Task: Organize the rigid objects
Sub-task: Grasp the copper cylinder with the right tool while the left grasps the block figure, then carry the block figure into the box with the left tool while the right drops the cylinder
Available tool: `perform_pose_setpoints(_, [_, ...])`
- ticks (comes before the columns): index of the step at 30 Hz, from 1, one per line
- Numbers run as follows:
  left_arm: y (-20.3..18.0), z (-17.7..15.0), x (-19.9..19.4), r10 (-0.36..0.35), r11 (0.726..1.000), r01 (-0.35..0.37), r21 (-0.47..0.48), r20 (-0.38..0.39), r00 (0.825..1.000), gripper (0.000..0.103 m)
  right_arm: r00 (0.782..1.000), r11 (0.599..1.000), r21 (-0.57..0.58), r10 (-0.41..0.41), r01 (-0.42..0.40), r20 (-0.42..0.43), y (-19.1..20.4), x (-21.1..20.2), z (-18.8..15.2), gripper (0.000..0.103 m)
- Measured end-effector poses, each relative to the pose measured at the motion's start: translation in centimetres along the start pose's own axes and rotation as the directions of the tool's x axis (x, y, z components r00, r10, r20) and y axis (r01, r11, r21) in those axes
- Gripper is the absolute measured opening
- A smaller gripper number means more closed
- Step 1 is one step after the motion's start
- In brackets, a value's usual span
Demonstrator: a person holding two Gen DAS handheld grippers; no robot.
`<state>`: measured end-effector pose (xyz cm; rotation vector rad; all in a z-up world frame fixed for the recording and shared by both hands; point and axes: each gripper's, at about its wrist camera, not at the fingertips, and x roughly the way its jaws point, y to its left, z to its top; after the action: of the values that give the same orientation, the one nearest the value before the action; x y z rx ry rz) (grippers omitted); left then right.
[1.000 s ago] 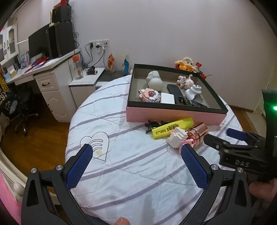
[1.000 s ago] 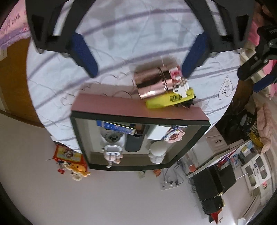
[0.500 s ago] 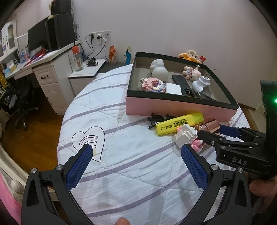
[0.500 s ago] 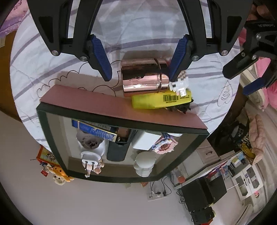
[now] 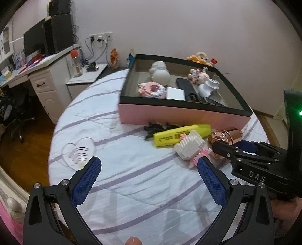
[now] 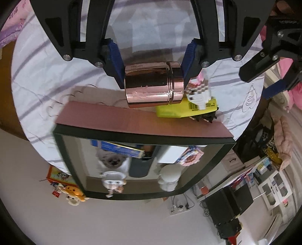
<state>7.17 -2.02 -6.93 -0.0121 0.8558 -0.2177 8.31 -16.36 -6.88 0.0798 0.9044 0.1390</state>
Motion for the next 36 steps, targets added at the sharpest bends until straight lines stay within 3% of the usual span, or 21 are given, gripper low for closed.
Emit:
perform_pose_setpoints(10, [-3.1,0.3,3.6,-0.063,0.998,0.062,-0.021,-0.048,0.997,0.103,0.998,0.997,0.036,-0.063,0.062,0.007,-2.7,-1.4,-0.8,0.056])
perform_pose_setpoints(16, [-3.5,0.1,6.2,-0.027,0.998,0.023,-0.05,-0.08,0.996,0.103,0.998,0.996,0.059,-0.062,0.062,0.009,-4.1,-1.3,-0.9,0.056])
perform_pose_setpoints(20, [-3.8,0.1,6.8,0.0,0.999,-0.003,-0.049,-0.062,0.998,0.102,0.998,0.996,0.069,-0.059,0.058,0.014,-4.7,-1.5,-0.9,0.056])
perform_pose_setpoints(22, [-3.8,0.2,6.9,0.008,0.999,-0.011,-0.048,-0.057,0.998,0.099,0.998,0.996,0.075,-0.058,0.056,0.016,-5.1,-1.5,-0.9,0.056])
perform_pose_setpoints(23, [-3.7,0.2,6.8,0.012,0.999,-0.015,-0.047,-0.054,0.998,0.093,0.998,0.995,0.079,-0.055,0.054,0.017,-5.3,-1.6,-0.9,0.056])
perform_pose_setpoints(27, [-3.3,0.1,6.2,0.014,0.999,-0.015,-0.036,-0.035,0.999,0.06,0.998,0.995,0.088,-0.052,0.05,0.019,-5.6,-1.8,-1.1,0.056])
perform_pose_setpoints(36, [-2.0,-1.4,4.1,-0.025,0.999,0.024,-0.025,-0.027,0.999,0.059,0.999,0.995,0.089,-0.042,0.04,0.02,-4.8,-2.5,-1.6,0.056])
